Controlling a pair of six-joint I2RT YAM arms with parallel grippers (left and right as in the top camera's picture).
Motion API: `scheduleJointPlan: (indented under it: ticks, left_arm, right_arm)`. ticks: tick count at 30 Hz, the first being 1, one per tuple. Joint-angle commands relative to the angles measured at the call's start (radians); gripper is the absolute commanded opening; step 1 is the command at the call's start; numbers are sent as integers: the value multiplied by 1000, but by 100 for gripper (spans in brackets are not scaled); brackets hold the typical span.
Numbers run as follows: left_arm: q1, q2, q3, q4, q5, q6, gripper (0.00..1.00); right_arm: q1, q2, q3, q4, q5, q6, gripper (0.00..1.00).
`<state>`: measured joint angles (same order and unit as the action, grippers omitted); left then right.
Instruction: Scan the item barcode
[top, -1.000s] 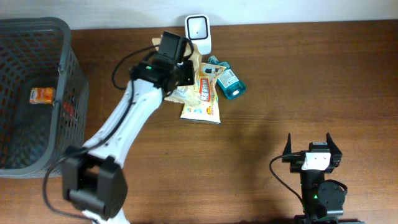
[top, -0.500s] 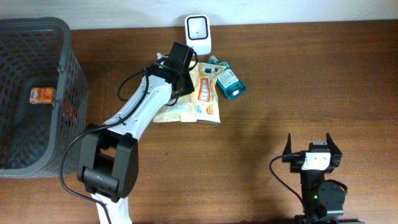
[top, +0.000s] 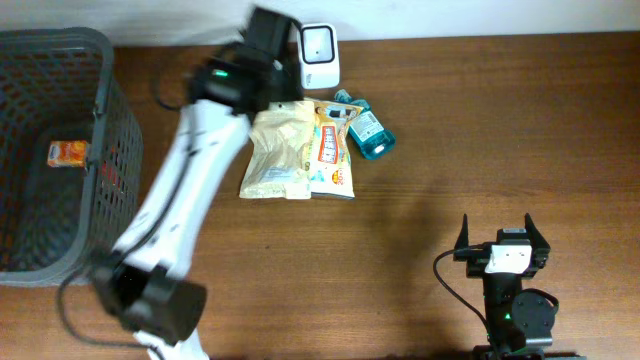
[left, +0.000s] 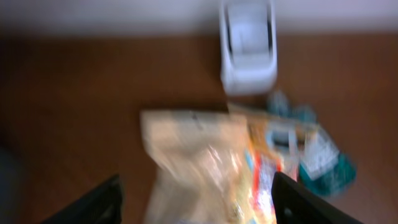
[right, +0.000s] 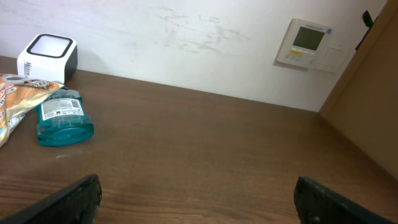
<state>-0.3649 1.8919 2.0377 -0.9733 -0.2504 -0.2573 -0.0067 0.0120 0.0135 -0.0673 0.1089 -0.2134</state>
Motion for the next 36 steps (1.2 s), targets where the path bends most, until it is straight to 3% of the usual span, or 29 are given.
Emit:
scheduleJointPlan:
  ticks: [1,2,9,12,15,19,21,31,36]
  left_arm:
    - [165,-146,160,-24,-143,147,90]
    - [261,-173,185,-24,-143,147,100]
    - [716,-171,175,-133,-55,147,100]
    - [856,-104,168,-221,1,147,91]
    - [944,-22,167,-240,94,157,89]
    - [988,87,167,-244,300,322,92]
    - [985,140,167,-251,339,339,94]
    - [900,416,167,-294,343,458,93]
    - [857,470,167,-298,344,499,88]
  right_arm:
    - [6,-5,-8,-3,16,0,98]
    - [6,-5,-8,-3,16,0,98]
    - [6,-5,-8,-3,16,0,98]
    - [6,-5,-8,-3,16,0,99]
    - [6,-5,-8,-3,16,0,99]
    - [6,-5,-8,-3,16,0,98]
    - [6,-5,-8,-3,16,0,98]
    - [6,-5,-8,-3,16,0,98]
    - [6,-5,-8,-3,16,0,98]
